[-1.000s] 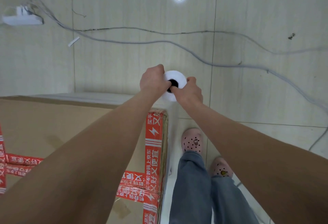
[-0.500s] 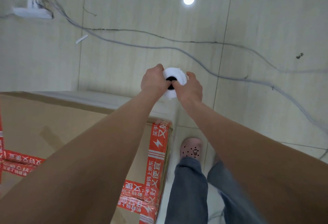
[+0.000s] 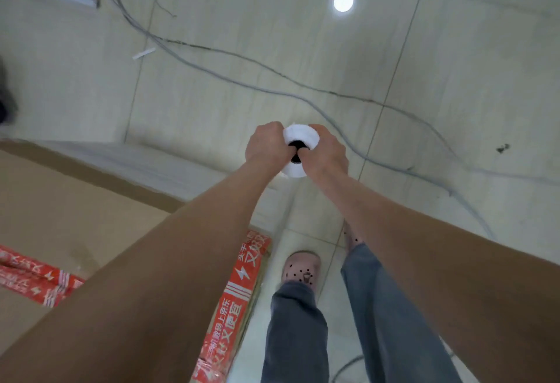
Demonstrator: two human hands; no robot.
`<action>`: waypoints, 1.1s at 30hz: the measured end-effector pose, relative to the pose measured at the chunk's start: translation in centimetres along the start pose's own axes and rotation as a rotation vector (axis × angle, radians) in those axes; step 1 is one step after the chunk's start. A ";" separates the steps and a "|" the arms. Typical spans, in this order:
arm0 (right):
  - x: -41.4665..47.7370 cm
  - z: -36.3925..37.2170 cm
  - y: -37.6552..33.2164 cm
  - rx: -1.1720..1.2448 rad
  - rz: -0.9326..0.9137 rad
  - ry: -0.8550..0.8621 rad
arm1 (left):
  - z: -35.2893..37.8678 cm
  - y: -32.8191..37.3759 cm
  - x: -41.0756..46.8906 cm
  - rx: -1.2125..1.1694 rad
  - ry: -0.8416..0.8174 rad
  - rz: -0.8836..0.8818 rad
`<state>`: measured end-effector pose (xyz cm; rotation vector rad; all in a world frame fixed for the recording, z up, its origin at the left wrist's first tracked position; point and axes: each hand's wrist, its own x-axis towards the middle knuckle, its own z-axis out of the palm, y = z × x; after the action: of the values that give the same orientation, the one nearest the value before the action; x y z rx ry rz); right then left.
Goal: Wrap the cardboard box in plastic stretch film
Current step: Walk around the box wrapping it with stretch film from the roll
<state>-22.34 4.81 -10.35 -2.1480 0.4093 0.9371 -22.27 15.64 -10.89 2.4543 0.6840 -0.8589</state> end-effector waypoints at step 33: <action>6.2 -5.0 -3.6 0.060 0.114 -0.130 | -3.1 6.6 4.2 -0.101 0.013 -0.097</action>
<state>-13.73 3.55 -10.80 -2.0136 0.4933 1.1078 -14.19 13.47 -9.92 2.3550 0.8360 -0.8245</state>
